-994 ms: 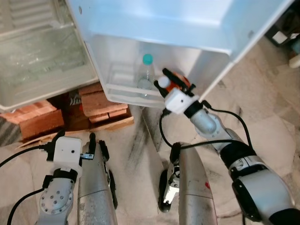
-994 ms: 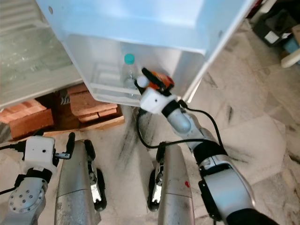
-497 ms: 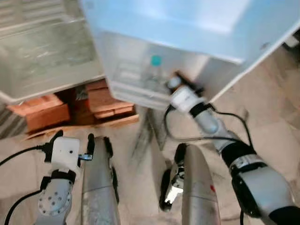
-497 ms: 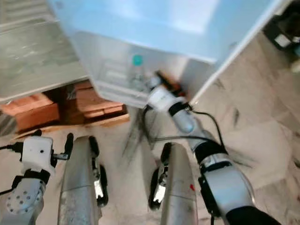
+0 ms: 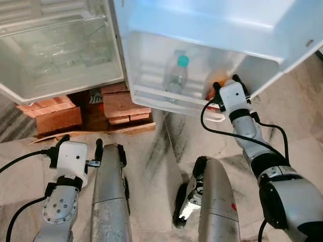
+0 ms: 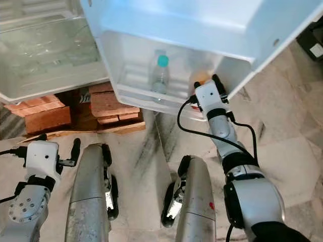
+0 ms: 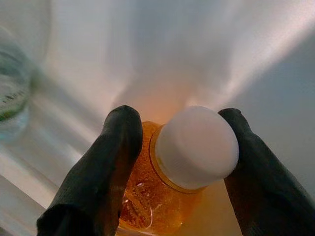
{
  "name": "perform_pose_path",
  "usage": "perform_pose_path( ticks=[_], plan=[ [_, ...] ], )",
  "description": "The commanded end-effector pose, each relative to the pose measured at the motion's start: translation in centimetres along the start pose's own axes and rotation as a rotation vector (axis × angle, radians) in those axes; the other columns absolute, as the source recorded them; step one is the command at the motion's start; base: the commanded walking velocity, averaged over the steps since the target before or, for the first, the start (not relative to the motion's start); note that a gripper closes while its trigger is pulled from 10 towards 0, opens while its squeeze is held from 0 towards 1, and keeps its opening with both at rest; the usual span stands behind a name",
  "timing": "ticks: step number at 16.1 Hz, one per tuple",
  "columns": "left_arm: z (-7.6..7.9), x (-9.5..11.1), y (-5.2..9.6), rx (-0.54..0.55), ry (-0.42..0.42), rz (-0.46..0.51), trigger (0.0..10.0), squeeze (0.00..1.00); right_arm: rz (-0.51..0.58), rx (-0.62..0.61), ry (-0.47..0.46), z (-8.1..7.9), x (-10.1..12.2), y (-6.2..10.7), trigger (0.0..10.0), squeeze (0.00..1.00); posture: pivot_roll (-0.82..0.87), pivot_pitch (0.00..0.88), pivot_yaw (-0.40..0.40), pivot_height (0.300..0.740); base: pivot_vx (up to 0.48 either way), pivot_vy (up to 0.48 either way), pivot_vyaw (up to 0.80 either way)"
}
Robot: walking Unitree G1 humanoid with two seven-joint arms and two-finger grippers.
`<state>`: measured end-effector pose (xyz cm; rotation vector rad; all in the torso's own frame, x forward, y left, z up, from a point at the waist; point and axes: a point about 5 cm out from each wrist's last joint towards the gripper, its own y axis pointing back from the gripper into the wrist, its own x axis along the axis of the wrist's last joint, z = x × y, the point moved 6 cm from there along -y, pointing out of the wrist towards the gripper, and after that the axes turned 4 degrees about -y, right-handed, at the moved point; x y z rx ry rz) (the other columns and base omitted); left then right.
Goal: Restocking fridge
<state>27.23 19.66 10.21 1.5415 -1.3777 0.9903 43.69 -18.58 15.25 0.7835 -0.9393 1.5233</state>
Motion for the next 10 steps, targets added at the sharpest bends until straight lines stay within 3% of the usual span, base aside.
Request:
perform_pose_path(
  ticks=[1, 4, 6, 7, 8, 10],
  plan=[
    [0.0, -1.5, 0.4, -0.009, -0.009, -0.052, 10.0, 0.0, -0.122, -0.016, 0.003, 0.7, -3.1, 1.1, 10.0, 1.0, 0.25, 0.381, -0.054, 0.533, 0.0, 0.0, 0.0],
    [0.2, -1.5, -0.4, -0.008, -0.011, -0.044, 10.0, 0.0, -0.028, -0.013, -0.013, 0.7, -0.2, -0.3, 10.0, 1.0, 0.24, 0.347, -0.054, 0.533, 0.0, 0.0, 0.0],
    [0.3, -1.6, -1.1, -0.009, -0.009, -0.039, 10.0, 0.0, 0.007, 0.003, -0.071, 0.5, 1.4, -1.1, 10.0, 1.0, 0.23, 0.308, -0.058, 0.533, 0.0, 0.0, 0.0],
    [0.2, -1.9, -1.7, -0.01, -0.007, -0.039, 10.0, 0.0, 0.026, 0.027, -0.121, 0.0, 2.3, -1.5, 10.0, 0.45, 0.22, 0.274, -0.06, 0.533, 0.0, 0.0, 0.0],
    [0.2, -2.0, -2.3, -0.01, -0.007, -0.039, 10.0, 0.0, 0.051, 0.056, -0.164, -0.4, 3.0, -1.6, 10.0, 0.0, 0.21, 0.242, -0.062, 0.533, 0.0, 0.0, 0.0],
    [-0.1, -2.3, -3.0, 0.005, 0.008, -0.041, 10.0, 0.0, 0.09, 0.088, -0.227, -1.1, 3.6, -1.4, 10.0, 0.0, 0.18, 0.202, -0.062, 0.533, 0.0, 0.0, 0.0]
  ],
)
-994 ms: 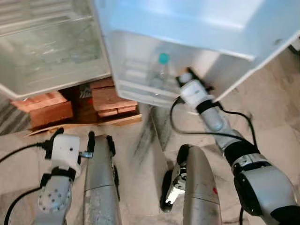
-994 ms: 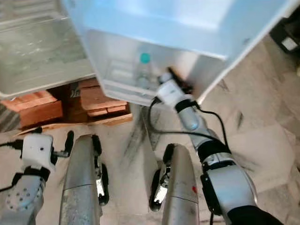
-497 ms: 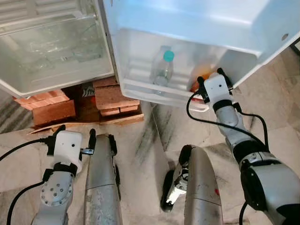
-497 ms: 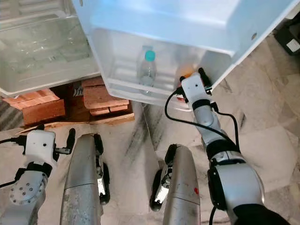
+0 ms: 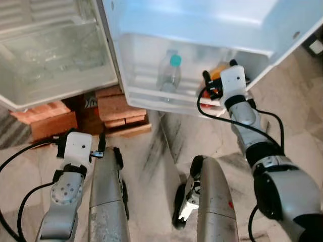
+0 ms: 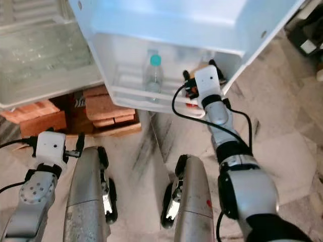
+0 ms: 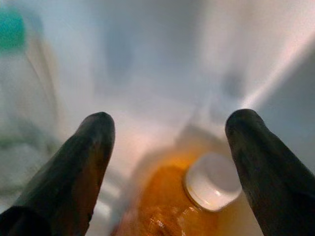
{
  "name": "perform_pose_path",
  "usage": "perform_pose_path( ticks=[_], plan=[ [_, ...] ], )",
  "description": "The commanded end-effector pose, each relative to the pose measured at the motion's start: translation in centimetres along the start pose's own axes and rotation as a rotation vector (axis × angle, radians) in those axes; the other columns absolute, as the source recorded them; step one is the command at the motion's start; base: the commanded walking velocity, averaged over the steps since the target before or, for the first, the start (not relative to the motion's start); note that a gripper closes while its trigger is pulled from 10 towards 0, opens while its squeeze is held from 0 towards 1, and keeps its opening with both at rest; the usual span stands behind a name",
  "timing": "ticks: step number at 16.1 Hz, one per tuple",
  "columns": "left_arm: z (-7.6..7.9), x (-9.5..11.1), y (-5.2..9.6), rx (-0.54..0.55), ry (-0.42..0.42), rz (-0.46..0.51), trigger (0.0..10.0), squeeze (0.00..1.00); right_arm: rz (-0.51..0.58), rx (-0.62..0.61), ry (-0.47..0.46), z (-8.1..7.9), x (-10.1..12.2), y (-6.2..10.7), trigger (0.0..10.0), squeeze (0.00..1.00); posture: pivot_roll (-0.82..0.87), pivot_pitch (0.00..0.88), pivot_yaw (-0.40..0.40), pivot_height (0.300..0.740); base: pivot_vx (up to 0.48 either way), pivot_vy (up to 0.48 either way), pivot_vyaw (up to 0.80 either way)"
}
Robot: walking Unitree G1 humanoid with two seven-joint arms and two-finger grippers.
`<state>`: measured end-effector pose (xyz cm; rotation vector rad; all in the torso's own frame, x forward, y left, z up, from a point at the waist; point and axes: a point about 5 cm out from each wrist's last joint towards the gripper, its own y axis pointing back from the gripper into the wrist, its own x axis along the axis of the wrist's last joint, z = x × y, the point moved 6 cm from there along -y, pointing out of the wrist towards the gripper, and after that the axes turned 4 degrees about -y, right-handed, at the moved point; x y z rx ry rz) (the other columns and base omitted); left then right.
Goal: Restocking fridge
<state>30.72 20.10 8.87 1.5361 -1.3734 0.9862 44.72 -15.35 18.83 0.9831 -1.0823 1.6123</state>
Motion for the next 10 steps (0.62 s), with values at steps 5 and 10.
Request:
perform_pose_path(
  ticks=[5, 10],
  plan=[
    [1.4, -1.8, 0.7, -0.034, 0.09, -0.038, 10.0, 0.0, 0.011, -0.069, -0.256, -1.6, -3.5, 5.8, 10.0, 0.0, 0.17, 0.109, -0.069, 0.533, 0.0, 0.0, 0.0],
    [1.3, -0.4, -0.9, -0.007, 0.1, 0.009, 10.0, 0.0, -0.083, -0.109, -0.425, -4.6, -5.5, 11.0, 10.0, 0.0, 0.16, 0.073, -0.036, 0.533, 0.0, 0.0, 0.0]
  ],
)
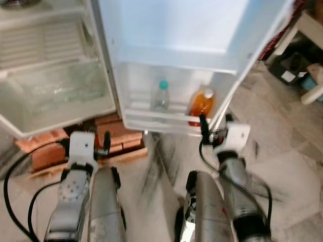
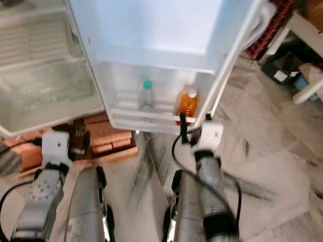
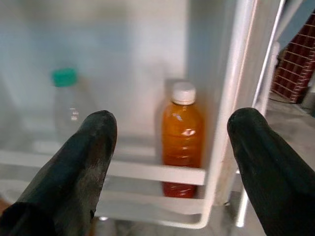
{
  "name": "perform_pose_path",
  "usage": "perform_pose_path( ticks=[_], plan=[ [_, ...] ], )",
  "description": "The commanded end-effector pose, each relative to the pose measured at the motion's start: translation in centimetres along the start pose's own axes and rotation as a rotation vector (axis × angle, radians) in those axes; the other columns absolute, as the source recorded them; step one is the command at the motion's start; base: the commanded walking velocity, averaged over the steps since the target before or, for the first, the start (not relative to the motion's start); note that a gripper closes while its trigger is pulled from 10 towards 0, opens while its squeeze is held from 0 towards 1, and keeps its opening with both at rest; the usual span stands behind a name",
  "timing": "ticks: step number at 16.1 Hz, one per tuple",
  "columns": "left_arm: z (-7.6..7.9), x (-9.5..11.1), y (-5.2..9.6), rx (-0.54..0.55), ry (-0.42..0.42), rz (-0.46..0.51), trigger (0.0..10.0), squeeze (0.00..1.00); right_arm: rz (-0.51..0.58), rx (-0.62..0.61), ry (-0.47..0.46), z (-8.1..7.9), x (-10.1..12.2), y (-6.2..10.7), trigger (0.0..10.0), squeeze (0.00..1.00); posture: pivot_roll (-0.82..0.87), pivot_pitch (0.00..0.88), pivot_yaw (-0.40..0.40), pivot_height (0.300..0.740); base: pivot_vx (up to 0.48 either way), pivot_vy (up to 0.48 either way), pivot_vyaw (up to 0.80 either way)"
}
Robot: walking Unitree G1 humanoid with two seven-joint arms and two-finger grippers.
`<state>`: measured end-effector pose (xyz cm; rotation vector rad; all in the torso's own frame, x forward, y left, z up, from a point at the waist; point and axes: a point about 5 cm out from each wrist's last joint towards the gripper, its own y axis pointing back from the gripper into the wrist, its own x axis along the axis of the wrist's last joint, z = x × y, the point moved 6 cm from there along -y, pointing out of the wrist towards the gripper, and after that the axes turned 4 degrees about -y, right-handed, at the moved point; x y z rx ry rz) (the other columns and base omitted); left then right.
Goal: Restocking fridge
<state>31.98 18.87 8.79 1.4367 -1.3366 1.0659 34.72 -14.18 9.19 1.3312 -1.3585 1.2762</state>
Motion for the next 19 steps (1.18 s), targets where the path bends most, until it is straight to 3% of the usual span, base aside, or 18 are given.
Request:
perform_pose_path(
  ticks=[1, 2, 7, 14, 17, 19],
  plan=[
    [0.1, -0.6, 0.1, -0.003, -0.008, -0.02, 10.0, 0.0, 0.025, 0.026, -0.005, -0.4, 1.1, -0.1, 10.0, 0.0, 0.15, 0.072, -0.034, 0.533, 0.0, 0.0, 0.0],
    [0.3, -0.4, 0.0, -0.021, -0.017, -0.008, 10.0, 0.0, 0.045, 0.058, 0.016, -0.7, 1.7, 0.2, 10.0, 0.0, 0.14, 0.07, -0.033, 0.543, 0.0, 0.0, 0.0],
    [1.5, -1.3, 0.6, -0.037, 0.004, -0.035, 10.0, 0.0, 0.012, -0.01, 0.012, 1.4, 2.0, 0.3, 10.0, 0.0, 0.12, 0.079, -0.045, 0.608, 0.0, 0.0, 0.0],
    [1.6, -1.5, 1.4, -0.038, 0.017, -0.033, 10.0, 0.0, -0.039, -0.041, -0.046, 1.1, 0.8, 1.6, 10.0, 0.0, 0.13, 0.07, -0.045, 0.688, 0.0, 0.0, 0.0],
    [1.4, -1.5, 2.0, -0.051, 0.021, -0.034, 10.0, 0.0, -0.093, -0.058, -0.061, 1.1, -0.6, 3.4, 10.0, 0.0, 0.13, 0.068, -0.045, 0.733, 0.0, 0.0, 0.0],
    [1.2, -2.2, 2.5, -0.051, 0.012, -0.051, 10.0, 0.0, -0.114, -0.069, -0.057, 1.4, -1.1, 4.4, 10.0, 0.0, 0.13, 0.061, -0.048, 0.74, 0.0, 0.0, 0.0]
  ],
)
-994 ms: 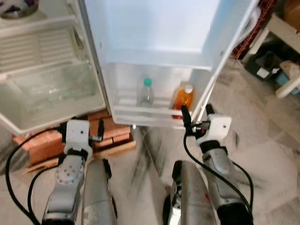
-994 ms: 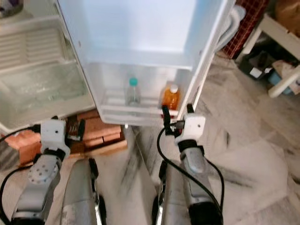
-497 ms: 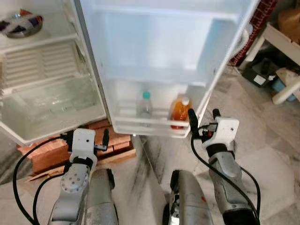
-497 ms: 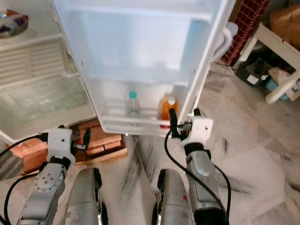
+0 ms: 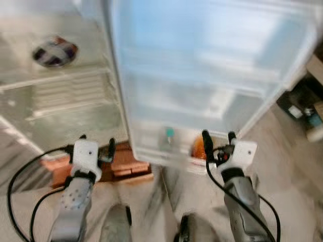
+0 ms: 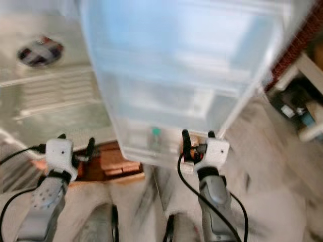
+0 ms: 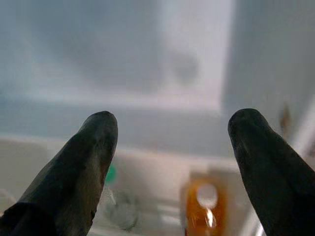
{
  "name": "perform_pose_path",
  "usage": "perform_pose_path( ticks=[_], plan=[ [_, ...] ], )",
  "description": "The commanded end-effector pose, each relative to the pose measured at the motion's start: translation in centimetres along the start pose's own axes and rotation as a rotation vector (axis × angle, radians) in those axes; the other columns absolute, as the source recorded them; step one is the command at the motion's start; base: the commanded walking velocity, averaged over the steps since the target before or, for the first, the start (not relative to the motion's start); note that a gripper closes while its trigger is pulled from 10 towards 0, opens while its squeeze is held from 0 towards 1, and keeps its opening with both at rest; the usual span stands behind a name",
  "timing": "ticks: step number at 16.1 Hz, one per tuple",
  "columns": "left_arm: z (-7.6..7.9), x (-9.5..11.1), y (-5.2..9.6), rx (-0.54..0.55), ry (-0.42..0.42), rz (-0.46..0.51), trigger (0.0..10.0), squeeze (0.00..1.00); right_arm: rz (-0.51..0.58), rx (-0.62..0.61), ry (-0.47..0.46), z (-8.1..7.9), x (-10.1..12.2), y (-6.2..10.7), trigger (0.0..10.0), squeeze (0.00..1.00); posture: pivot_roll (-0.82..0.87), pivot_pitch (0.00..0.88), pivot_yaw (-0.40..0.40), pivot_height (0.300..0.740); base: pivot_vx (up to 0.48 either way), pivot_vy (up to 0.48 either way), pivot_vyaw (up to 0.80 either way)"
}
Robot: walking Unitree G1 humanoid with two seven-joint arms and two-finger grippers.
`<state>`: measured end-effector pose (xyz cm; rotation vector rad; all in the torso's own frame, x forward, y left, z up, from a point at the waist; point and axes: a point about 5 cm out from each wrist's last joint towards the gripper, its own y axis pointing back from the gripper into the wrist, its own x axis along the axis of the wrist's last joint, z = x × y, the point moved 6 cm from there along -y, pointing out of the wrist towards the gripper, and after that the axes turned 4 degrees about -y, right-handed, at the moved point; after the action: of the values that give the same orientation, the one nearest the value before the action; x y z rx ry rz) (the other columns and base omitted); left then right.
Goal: Restocking fridge
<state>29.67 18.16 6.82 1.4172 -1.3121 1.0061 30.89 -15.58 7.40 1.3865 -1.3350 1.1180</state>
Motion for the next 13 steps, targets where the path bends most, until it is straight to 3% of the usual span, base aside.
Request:
perform_pose_path(
  ticks=[1, 7, 8, 9, 10, 11, 13],
  plan=[
    [0.0, -0.4, 0.5, 0.006, 0.007, -0.014, 10.0, 0.0, -0.02, -0.022, 0.005, 0.7, -0.3, 0.5, 10.0, 0.0, 0.13, 0.058, -0.049, 0.74, 0.0, 0.0, 0.0],
    [0.6, -0.3, 0.4, 0.007, 0.004, -0.017, 10.0, 0.0, -0.044, -0.007, -0.022, 0.3, -0.5, 0.1, 10.0, 0.0, 0.12, 0.067, -0.053, 0.74, 0.0, 0.0, 0.0],
    [0.8, -0.2, 0.1, 0.005, -0.003, -0.012, 10.0, 0.0, -0.054, -0.003, -0.035, 0.3, -0.7, 0.1, 10.0, 1.0, 0.12, 0.068, -0.051, 0.74, 0.0, 0.0, 0.0],
    [1.0, -0.1, -0.1, -0.006, -0.008, -0.01, 10.0, 0.0, -0.059, 0.003, -0.019, 0.2, -0.9, -0.1, 10.0, 1.0, 0.11, 0.067, -0.051, 0.74, 0.0, 0.0, 0.0],
    [1.1, 0.0, -0.2, -0.01, -0.013, -0.007, 10.0, 0.0, -0.068, -0.002, -0.016, 0.2, -1.0, -0.2, 10.0, 0.62, 0.11, 0.066, -0.05, 0.74, 0.0, -0.289, 0.0],
    [1.1, 0.0, -0.3, -0.012, -0.015, -0.006, 10.0, 0.0, -0.074, -0.001, -0.012, 0.2, -1.1, -0.4, 10.0, 0.0, 0.11, 0.064, -0.049, 0.74, 0.0, -0.311, 0.0],
    [1.1, 0.0, -0.5, -0.012, -0.015, -0.006, 10.0, 0.0, -0.077, 0.001, -0.009, 0.3, -1.0, -0.7, 10.0, 0.0, 0.11, 0.062, -0.05, 0.74, 0.0, -0.354, 0.0]
  ],
)
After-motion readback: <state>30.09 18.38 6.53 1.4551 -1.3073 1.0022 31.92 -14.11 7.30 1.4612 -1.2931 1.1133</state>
